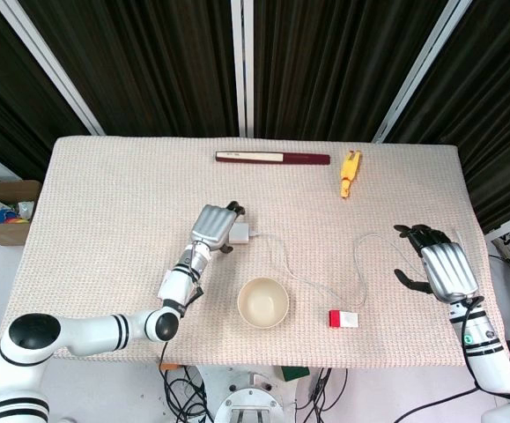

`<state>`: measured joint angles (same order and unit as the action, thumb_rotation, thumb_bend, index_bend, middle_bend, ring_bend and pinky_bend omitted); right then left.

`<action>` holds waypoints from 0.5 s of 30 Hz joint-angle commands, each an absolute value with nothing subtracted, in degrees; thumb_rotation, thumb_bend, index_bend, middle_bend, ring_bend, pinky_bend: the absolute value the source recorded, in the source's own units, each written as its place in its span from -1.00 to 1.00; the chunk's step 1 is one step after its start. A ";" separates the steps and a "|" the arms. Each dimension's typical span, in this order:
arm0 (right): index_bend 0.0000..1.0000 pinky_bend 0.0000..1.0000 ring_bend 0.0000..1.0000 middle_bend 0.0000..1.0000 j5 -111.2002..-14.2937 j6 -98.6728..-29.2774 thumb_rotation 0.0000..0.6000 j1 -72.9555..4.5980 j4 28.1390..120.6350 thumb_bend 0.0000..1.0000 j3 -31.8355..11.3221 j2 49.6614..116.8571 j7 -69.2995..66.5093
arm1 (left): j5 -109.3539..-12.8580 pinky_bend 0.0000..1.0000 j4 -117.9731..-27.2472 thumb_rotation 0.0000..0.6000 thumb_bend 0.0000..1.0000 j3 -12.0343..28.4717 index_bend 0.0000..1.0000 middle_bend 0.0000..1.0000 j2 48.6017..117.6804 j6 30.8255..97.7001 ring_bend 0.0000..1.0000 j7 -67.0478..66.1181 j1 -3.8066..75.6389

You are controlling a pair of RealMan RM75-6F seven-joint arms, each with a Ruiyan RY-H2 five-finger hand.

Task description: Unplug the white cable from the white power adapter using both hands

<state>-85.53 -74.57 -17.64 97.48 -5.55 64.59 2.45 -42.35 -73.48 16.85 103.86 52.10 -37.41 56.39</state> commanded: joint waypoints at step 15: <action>-0.51 -0.34 -0.61 -0.35 -85.07 -74.32 1.00 -17.57 96.81 -0.51 -5.35 65.02 2.00 | -38.63 0.90 -67.79 1.00 -0.70 17.73 -0.41 -0.54 106.65 50.69 0.39 -36.67 59.44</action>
